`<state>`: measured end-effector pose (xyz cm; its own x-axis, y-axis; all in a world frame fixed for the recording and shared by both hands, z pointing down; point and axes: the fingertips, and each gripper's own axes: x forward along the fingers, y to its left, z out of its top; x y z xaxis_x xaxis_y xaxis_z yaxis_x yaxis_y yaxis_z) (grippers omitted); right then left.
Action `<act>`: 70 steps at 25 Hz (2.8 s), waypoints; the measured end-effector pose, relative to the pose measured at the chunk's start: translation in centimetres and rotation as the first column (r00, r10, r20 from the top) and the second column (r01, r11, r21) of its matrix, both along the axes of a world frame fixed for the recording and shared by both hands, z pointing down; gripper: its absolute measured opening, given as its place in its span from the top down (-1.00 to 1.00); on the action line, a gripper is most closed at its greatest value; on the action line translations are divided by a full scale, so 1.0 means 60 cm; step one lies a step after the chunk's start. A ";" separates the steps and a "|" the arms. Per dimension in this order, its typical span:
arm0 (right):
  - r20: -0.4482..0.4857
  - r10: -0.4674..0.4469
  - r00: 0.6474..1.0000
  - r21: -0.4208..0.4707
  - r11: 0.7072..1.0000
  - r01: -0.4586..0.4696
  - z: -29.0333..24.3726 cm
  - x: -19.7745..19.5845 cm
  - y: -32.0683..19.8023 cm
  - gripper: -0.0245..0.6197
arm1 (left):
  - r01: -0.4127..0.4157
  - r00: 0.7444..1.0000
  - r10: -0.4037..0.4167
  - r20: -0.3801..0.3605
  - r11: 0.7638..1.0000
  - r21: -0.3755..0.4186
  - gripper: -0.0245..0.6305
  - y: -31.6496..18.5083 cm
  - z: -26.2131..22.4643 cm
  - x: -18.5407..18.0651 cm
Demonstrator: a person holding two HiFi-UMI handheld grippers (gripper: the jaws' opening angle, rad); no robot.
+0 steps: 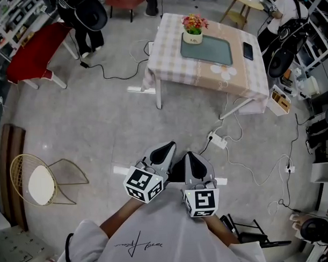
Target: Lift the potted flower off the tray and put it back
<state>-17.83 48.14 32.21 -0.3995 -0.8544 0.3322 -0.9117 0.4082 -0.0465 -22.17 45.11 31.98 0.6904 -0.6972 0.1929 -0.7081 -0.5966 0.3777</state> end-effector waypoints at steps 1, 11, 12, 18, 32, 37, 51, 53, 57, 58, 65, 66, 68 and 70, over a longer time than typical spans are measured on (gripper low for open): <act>0.004 0.003 1.000 0.004 1.000 -0.003 -0.001 0.001 -0.004 0.91 | 0.000 1.000 0.000 0.003 1.000 0.003 0.93 -0.004 0.000 0.001; 0.026 0.034 0.999 0.006 0.999 -0.034 -0.004 0.021 -0.086 0.91 | 0.011 1.000 -0.011 0.023 1.000 0.017 0.93 -0.082 -0.003 0.000; 0.028 0.036 0.999 0.005 0.999 -0.036 -0.003 0.024 -0.096 0.91 | 0.011 1.000 -0.012 0.025 1.000 0.018 0.93 -0.091 -0.003 0.001; 0.017 0.036 0.999 0.007 0.999 -0.036 -0.010 0.047 -0.174 0.91 | 0.030 0.999 -0.031 0.040 0.999 0.021 0.93 -0.161 -0.003 0.006; -0.012 0.005 1.000 -0.009 1.000 -0.005 -0.016 0.141 -0.398 0.91 | 0.084 0.995 -0.084 0.050 0.996 0.011 0.93 -0.381 -0.004 0.060; -0.008 -0.021 1.000 -0.027 0.999 0.021 -0.001 0.176 -0.467 0.91 | 0.106 0.992 -0.106 0.071 0.994 0.002 0.93 -0.449 0.006 0.090; 0.035 -0.065 0.997 -0.027 0.997 0.066 0.028 0.256 -0.601 0.91 | 0.168 0.980 -0.169 0.109 0.986 0.016 0.89 -0.570 0.015 0.157; 0.036 -0.072 0.997 -0.023 0.997 0.073 0.026 0.261 -0.609 0.91 | 0.174 0.979 -0.175 0.105 0.985 0.016 0.88 -0.579 0.015 0.161; 0.021 -0.083 0.996 -0.013 0.996 0.084 0.024 0.274 -0.630 0.91 | 0.180 0.979 -0.181 0.095 0.984 0.011 0.85 -0.598 0.019 0.167; 0.015 -0.088 0.996 -0.013 0.996 0.088 0.026 0.276 -0.635 0.91 | 0.180 0.979 -0.180 0.095 0.984 0.009 0.84 -0.602 0.021 0.167; -0.009 -0.108 0.994 -0.010 0.994 0.108 0.035 0.271 -0.695 0.91 | 0.186 0.976 -0.184 0.118 0.983 -0.005 0.81 -0.647 0.045 0.153; -0.008 -0.108 0.994 -0.014 0.994 0.108 0.039 0.268 -0.705 0.91 | 0.187 0.976 -0.185 0.119 0.982 -0.011 0.81 -0.654 0.049 0.150; -0.007 -0.112 0.994 -0.022 0.993 0.112 0.048 0.260 -0.723 0.91 | 0.183 0.976 -0.180 0.126 0.983 -0.016 0.81 -0.668 0.057 0.146; -0.009 -0.122 0.993 -0.030 0.992 0.121 0.056 0.251 -0.738 0.91 | 0.177 0.976 -0.173 0.131 0.984 -0.023 0.81 -0.682 0.064 0.142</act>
<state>-2.77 3.88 35.59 -0.4959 -0.7897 0.3613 -0.8560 0.5145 -0.0502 -13.63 4.19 35.82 0.5264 -0.7965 0.2975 -0.8441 -0.4476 0.2952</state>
